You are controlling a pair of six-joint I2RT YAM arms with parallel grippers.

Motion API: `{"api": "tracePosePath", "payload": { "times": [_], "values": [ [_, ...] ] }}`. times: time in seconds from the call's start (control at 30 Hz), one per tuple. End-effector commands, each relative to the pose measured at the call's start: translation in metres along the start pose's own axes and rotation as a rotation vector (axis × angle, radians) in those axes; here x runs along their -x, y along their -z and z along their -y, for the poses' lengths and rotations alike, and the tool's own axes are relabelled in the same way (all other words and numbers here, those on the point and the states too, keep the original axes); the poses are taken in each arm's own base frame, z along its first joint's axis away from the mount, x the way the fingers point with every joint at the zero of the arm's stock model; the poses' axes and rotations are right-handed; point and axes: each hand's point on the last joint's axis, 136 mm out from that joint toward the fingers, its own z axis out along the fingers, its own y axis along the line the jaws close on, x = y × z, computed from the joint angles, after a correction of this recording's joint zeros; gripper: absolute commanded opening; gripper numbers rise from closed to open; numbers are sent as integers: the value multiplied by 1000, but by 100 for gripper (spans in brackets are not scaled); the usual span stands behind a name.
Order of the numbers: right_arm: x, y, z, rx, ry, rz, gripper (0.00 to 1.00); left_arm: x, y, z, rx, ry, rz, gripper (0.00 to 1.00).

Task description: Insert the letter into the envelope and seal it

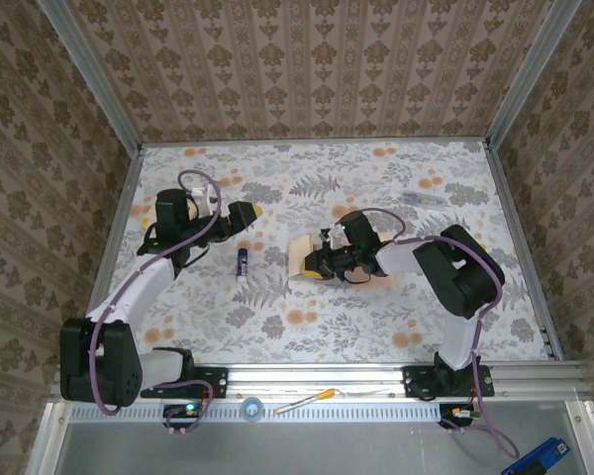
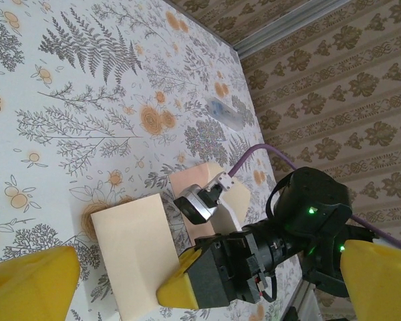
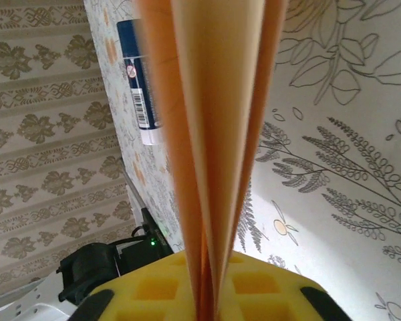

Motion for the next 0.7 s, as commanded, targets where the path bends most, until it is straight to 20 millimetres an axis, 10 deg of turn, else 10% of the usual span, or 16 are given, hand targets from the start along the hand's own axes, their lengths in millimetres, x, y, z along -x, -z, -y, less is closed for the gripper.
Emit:
{"api": "tracePosePath", "payload": {
  "times": [0.0,0.67],
  "values": [
    [-1,-3,9,-27,12,12,20,-1,-5,-5,0,-6,-2,100],
    [-4,24,2,-232,4,69,75,-1,-12,-3,-2,-12,-15,100]
  ]
}}
